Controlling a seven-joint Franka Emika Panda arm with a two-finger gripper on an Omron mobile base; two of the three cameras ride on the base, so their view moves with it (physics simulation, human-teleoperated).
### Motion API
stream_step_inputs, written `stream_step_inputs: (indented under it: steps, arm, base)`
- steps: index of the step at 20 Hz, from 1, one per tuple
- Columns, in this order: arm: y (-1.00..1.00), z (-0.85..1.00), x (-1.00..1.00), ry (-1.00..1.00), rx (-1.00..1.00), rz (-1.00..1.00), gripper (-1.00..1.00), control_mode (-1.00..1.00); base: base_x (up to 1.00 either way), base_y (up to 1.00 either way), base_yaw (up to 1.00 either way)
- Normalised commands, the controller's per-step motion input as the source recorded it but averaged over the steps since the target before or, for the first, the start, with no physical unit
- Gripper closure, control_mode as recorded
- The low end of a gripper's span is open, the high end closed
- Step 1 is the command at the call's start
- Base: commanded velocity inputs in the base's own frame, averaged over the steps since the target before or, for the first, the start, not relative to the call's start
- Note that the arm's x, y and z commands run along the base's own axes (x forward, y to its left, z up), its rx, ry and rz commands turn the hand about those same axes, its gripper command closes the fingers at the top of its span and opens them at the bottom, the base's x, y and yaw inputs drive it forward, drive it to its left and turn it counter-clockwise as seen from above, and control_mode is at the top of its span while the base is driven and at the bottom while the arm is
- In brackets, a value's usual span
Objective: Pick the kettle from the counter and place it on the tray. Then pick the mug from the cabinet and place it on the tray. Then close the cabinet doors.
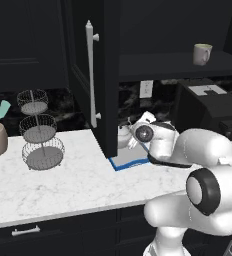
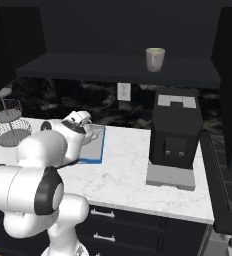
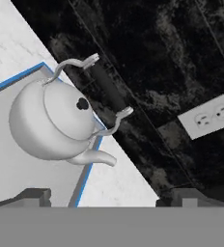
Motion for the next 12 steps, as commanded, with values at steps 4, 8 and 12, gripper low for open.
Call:
stream_step_inputs:
  steps: [4,8,12]
  arm:
    - [0.0,0.75,-0.4,0.15,0.27,-0.25,-1.0,-1.0]
    - [0.0,0.75,-0.4,0.02,0.25,-0.13,-1.0,-1.0]
    - [-0.05,0.77,-0.48,0.0,0.22,-0.1,-1.0,-1.0]
  base:
    - [0.0,0.0,0.0]
    - [0.0,0.0,0.0]
    - [0.0,0.0,0.0]
